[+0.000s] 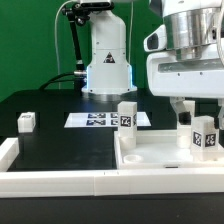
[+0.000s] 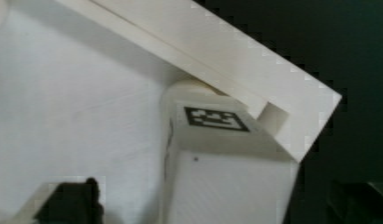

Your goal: Assemble square table

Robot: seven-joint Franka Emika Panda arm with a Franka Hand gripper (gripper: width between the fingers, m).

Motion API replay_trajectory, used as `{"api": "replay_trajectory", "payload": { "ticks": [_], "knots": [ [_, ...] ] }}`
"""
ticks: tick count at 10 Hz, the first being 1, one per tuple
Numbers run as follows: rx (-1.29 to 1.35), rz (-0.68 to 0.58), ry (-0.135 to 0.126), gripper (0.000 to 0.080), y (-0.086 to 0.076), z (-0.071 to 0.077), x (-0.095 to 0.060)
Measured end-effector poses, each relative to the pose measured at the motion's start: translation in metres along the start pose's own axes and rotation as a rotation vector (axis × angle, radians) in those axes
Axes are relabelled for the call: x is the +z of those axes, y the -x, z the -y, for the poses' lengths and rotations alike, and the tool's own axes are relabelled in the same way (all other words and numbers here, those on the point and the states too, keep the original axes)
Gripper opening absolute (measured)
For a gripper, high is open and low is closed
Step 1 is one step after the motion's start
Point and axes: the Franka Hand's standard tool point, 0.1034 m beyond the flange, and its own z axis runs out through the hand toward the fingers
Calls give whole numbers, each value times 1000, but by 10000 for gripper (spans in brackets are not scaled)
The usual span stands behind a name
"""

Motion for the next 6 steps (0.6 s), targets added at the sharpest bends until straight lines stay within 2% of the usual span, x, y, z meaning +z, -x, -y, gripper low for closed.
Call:
{"api": "replay_trajectory", "payload": {
  "ticks": [1, 6],
  "knots": [
    [-147, 0, 1, 645, 0, 0, 1],
    [-567, -4, 4, 648, 3, 1, 3]
  ]
}}
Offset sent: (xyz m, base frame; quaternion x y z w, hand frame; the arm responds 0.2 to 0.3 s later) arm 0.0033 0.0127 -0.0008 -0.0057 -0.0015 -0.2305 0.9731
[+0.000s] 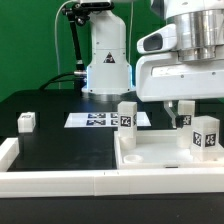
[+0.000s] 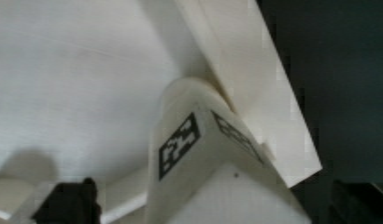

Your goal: Assemble square table

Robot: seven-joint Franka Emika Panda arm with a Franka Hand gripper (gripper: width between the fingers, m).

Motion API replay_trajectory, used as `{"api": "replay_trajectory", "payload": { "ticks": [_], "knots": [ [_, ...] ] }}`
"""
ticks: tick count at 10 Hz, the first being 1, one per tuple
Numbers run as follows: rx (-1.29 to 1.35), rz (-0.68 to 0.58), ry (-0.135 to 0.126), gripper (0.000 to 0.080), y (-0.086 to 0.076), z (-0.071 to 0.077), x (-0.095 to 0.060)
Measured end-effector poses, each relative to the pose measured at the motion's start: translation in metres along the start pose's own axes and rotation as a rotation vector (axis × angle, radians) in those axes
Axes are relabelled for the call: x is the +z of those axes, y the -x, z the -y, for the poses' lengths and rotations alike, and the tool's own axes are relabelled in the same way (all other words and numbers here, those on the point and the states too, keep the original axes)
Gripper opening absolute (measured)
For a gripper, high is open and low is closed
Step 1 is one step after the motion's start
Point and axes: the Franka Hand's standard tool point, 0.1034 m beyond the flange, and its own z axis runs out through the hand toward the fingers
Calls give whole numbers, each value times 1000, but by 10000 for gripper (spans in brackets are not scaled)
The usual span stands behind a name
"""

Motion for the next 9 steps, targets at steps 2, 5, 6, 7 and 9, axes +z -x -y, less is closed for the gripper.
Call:
{"api": "replay_trajectory", "payload": {
  "ticks": [2, 5, 6, 7, 9],
  "knots": [
    [-162, 1, 1, 648, 0, 0, 0],
    [-361, -4, 19, 648, 2, 3, 1],
    [-409, -19, 22, 648, 2, 5, 1],
    [-425, -35, 21, 619, 4, 4, 3],
    [-430, -35, 21, 346, 2, 3, 2]
  ]
}}
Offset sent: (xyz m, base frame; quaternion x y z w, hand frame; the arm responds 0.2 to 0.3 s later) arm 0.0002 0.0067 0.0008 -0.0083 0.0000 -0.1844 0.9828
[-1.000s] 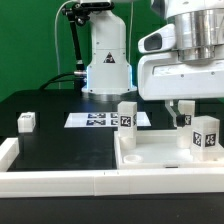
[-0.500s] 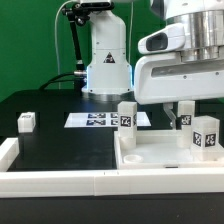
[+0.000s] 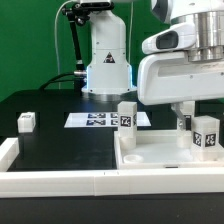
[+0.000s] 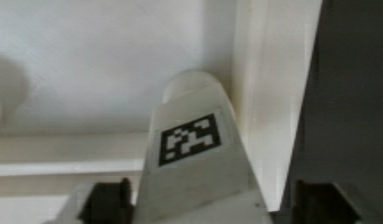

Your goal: Assemble square table

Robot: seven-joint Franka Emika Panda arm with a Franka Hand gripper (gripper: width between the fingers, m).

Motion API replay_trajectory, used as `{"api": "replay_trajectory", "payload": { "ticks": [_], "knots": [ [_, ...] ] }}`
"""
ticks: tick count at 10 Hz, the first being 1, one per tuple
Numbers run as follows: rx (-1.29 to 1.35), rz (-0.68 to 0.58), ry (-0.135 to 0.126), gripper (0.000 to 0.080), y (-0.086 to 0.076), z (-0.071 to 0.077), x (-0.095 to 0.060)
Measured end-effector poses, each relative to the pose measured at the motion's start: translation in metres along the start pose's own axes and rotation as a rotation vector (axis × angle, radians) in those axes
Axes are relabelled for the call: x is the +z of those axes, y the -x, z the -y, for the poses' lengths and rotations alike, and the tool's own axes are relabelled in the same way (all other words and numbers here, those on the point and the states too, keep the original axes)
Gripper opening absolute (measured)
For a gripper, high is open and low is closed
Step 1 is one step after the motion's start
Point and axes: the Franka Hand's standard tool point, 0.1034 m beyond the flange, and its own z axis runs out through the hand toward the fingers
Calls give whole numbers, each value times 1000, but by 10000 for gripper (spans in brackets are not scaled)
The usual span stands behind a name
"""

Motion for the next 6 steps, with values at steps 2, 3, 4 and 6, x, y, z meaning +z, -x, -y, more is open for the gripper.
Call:
{"api": "replay_trajectory", "payload": {
  "ticks": [2, 3, 4, 6],
  "knots": [
    [1, -1, 1, 291, 0, -1, 0],
    [1, -1, 1, 291, 0, -1, 0],
    [18, -1, 1, 291, 0, -1, 0],
    [87, -2, 1, 291, -1, -2, 0]
  ]
}}
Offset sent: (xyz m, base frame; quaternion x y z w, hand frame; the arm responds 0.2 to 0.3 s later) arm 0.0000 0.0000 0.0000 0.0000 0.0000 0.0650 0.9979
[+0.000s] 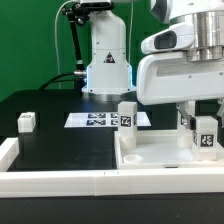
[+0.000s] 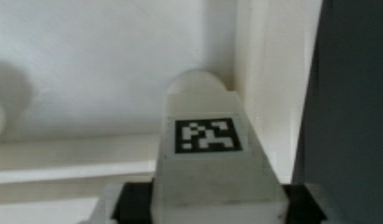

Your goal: Assemble square table

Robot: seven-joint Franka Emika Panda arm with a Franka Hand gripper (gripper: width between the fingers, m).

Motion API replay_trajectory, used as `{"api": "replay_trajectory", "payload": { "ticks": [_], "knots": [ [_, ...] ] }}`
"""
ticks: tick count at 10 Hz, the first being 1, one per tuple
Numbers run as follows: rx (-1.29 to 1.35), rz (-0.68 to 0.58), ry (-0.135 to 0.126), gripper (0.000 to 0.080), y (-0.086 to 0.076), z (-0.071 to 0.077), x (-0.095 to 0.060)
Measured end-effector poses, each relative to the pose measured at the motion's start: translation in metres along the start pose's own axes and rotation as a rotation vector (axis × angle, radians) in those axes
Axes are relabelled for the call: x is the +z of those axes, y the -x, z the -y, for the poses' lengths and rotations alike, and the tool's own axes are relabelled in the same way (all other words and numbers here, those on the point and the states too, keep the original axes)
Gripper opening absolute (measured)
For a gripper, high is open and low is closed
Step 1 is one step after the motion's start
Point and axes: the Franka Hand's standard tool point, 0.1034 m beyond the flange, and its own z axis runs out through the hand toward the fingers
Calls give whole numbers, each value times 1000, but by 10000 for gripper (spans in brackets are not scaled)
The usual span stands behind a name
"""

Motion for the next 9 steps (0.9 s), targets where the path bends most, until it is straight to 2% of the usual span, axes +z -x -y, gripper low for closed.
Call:
{"api": "replay_trajectory", "payload": {
  "ticks": [4, 6, 8, 9],
  "knots": [
    [258, -11, 10, 294, -1, -5, 0],
    [461, -19, 33, 308, 0, -11, -1],
    [481, -26, 48, 308, 0, -15, -1],
    [475, -27, 46, 404, 1, -14, -1]
  ]
}}
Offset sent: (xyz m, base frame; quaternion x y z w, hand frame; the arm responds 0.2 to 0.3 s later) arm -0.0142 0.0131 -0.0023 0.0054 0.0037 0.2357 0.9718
